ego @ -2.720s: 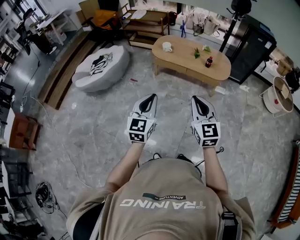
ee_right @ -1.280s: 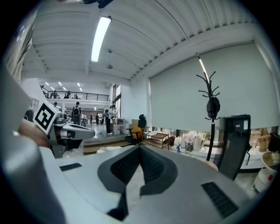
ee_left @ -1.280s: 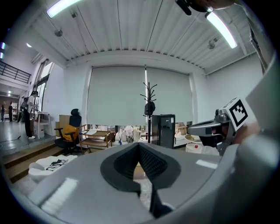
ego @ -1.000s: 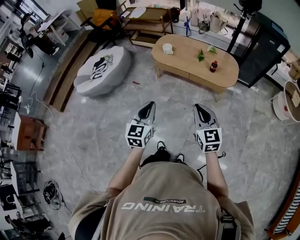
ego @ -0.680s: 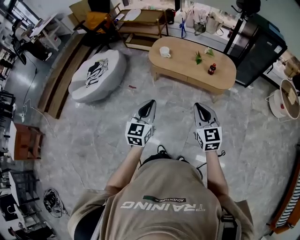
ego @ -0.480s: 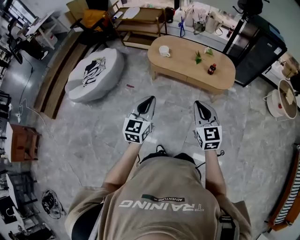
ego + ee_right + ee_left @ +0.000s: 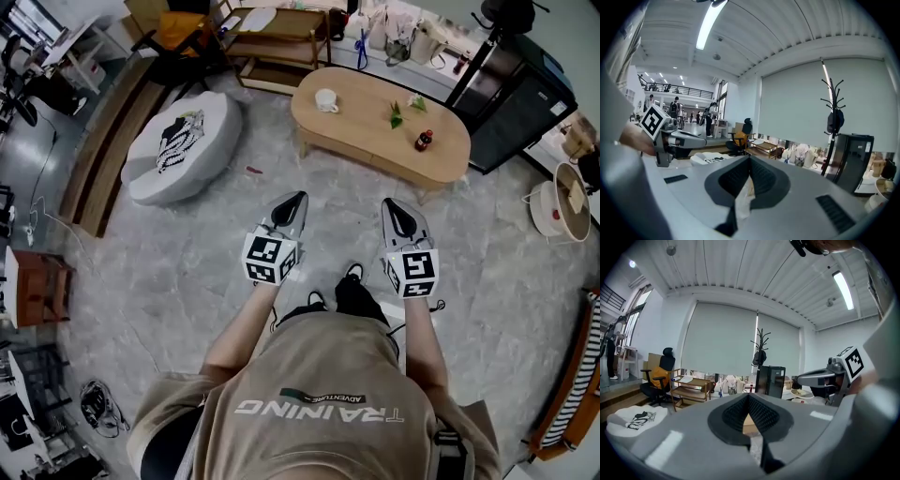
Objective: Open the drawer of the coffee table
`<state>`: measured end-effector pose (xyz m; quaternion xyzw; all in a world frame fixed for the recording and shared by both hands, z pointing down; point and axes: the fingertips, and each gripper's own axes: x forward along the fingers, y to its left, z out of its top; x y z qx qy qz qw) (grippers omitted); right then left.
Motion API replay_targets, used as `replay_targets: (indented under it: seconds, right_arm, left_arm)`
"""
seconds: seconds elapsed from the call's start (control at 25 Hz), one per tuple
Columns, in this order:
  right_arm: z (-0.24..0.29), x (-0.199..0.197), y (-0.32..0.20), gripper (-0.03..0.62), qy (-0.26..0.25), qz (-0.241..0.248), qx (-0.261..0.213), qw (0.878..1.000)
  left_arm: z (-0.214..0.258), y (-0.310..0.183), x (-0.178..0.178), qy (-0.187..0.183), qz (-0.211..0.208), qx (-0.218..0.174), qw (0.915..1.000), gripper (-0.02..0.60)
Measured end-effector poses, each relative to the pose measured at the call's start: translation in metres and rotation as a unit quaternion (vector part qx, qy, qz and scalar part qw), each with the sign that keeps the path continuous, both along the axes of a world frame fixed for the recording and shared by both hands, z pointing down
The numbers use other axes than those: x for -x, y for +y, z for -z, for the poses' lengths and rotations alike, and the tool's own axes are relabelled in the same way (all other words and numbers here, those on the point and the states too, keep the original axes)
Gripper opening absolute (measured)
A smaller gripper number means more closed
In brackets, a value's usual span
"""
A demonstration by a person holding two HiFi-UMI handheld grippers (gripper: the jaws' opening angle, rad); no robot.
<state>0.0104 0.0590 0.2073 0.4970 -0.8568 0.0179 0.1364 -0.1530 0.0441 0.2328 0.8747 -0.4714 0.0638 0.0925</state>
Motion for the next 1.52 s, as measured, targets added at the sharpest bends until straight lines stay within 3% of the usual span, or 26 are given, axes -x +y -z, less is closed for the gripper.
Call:
replay_targets:
  seconds: [0.48, 0.76, 1.04, 1.52]
  right_arm:
    - [-0.011, -0.038, -0.094, 0.005, -0.006, 0.029, 0.003, 1.000]
    - [-0.015, -0.075, -0.140, 0.005, -0.008, 0.046, -0.001, 0.999]
    - [-0.035, -0.096, -0.157, 0.005, -0.025, 0.038, 0.018, 0.999]
    - [-0.069, -0.098, -0.180, 0.005, -0.014, 0.031, 0.038, 0.999]
  left_arm:
    - [0.001, -0.077, -0.031, -0.013, 0.032, -0.007, 0.9994, 0.006]
    - [0.006, -0.125, -0.070, -0.027, 0.043, -0.014, 0.9986, 0.006]
    - [-0.009, -0.139, -0.089, -0.048, 0.034, 0.009, 0.9982, 0.006]
    - [-0.039, -0.183, -0.106, -0.024, 0.018, 0.021, 0.9993, 0.006]
